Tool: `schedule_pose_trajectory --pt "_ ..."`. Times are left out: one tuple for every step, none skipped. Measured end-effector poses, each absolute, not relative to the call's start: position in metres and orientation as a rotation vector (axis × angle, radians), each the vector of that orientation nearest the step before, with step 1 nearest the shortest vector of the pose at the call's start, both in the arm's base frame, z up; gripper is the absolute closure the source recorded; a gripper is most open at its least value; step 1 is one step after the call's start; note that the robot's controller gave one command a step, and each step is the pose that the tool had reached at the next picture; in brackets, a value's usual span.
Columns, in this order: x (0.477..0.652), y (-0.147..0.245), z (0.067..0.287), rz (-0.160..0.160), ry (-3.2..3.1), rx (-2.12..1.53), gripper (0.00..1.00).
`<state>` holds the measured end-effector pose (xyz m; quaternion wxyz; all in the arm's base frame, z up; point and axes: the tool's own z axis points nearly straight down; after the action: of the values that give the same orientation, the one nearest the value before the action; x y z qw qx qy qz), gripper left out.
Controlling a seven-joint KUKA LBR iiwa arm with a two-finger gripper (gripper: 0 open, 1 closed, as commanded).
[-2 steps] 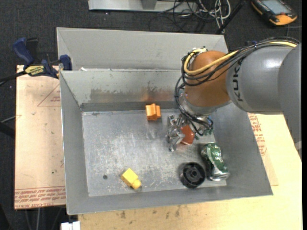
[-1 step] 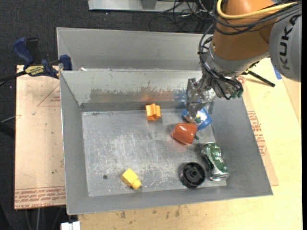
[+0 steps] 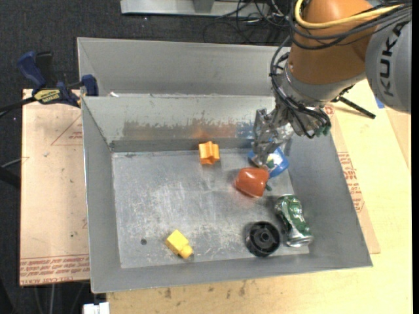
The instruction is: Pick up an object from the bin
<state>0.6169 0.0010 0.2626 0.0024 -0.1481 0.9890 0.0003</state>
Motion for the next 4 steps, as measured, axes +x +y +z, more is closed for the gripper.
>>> schedule_pose_trajectory --pt "0.623 0.009 0.234 -0.002 3.08 -0.568 1.0" --pt "0.603 -0.009 0.184 0.002 3.092 -0.546 0.0" --pt "0.603 -0.008 0.184 0.003 3.092 -0.546 0.0" --pt "0.597 -0.007 0.148 0.002 3.028 -0.831 1.0"
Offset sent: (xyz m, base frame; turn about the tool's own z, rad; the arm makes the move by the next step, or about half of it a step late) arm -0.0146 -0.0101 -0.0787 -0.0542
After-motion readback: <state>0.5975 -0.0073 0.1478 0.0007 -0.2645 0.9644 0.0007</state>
